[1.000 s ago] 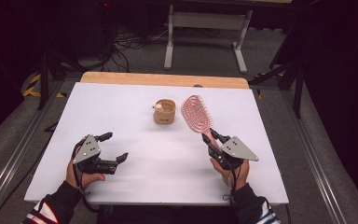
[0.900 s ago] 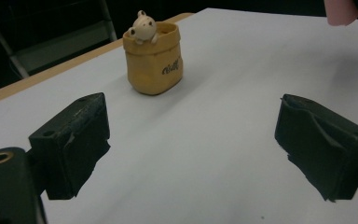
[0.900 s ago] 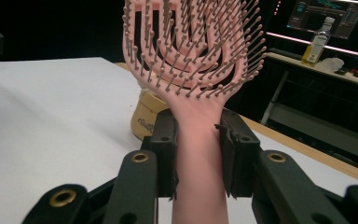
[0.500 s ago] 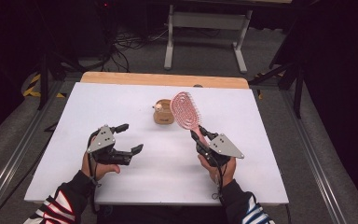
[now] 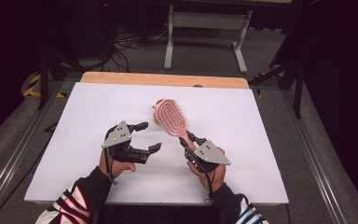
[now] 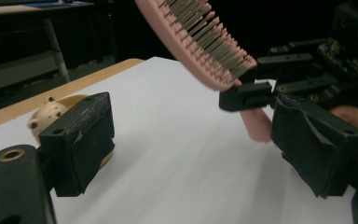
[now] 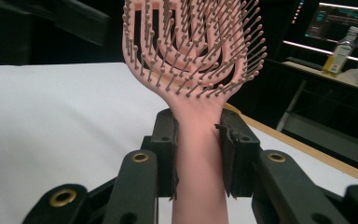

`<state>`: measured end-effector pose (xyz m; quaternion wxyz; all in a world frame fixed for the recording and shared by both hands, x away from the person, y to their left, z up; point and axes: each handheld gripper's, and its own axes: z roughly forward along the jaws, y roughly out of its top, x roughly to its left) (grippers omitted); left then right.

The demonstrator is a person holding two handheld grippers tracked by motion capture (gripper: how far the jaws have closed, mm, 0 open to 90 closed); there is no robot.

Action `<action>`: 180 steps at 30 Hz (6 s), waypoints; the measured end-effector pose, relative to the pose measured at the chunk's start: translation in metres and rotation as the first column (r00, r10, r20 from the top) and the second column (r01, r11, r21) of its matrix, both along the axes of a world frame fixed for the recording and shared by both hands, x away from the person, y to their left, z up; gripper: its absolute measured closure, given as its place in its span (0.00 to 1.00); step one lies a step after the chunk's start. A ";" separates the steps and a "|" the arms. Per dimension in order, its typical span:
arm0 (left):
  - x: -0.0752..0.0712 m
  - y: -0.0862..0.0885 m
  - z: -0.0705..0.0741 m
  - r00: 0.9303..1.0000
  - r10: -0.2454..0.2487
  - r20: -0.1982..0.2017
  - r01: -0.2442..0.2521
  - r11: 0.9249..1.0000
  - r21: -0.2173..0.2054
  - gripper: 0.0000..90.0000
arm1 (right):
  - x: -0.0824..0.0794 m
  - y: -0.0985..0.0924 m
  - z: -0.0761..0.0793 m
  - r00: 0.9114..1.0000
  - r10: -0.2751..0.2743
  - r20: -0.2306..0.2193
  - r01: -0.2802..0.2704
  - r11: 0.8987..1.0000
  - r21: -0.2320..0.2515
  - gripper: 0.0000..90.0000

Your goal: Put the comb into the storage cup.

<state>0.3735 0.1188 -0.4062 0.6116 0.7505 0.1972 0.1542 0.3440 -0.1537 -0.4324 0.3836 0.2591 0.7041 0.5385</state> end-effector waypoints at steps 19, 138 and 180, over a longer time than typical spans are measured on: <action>0.003 -0.030 0.007 0.996 -0.034 -0.083 0.025 0.994 -0.110 0.30 | -0.013 0.019 -0.008 0.999 0.019 0.034 -0.016 0.997 -0.075 0.78; -0.003 0.048 0.040 0.992 0.105 0.064 -0.094 0.983 -0.157 0.71 | -0.030 -0.061 0.003 0.999 -0.045 -0.027 0.043 0.997 -0.060 0.18; 0.059 0.027 0.093 0.986 0.140 0.095 -0.134 0.989 -0.067 0.71 | -0.040 -0.095 -0.009 0.988 -0.133 -0.075 0.126 0.988 -0.088 0.06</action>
